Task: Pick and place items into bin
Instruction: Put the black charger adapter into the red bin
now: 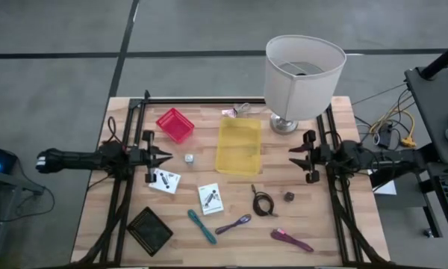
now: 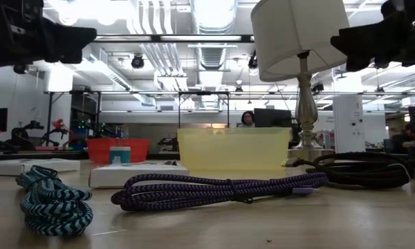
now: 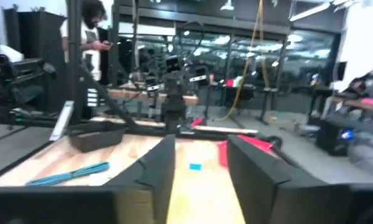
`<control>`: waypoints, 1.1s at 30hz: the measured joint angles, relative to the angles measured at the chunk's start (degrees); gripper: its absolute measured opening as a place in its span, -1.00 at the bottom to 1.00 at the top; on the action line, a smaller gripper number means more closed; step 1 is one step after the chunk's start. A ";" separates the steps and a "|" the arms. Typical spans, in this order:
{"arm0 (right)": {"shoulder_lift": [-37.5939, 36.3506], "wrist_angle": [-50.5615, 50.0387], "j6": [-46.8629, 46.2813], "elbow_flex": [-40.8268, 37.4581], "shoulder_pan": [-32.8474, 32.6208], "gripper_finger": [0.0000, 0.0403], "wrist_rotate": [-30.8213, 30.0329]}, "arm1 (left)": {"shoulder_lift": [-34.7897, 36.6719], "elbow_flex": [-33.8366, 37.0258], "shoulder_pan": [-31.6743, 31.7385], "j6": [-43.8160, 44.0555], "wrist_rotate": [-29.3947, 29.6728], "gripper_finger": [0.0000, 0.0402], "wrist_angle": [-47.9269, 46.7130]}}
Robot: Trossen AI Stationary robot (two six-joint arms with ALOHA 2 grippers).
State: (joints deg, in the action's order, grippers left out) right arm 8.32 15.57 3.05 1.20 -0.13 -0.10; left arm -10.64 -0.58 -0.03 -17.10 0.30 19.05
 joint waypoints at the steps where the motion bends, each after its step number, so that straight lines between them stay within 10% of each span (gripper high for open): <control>1: 0.84 -0.21 -0.76 0.27 -0.01 -0.22 0.90 | -0.32 -0.02 0.02 -0.02 0.00 -0.86 0.02; 12: 9.87 -6.52 -12.11 5.44 -0.16 0.06 1.90 | -1.72 -0.06 0.01 0.11 -0.04 -0.36 4.95; 33: 32.21 -33.29 -37.34 22.15 -13.54 0.06 -4.43 | -1.58 -0.02 0.02 0.18 -0.15 -0.33 4.96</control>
State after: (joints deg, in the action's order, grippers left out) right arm 40.52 -17.71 -34.29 23.35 -13.67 -4.54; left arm -12.22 -0.60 -0.01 -16.93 0.14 24.01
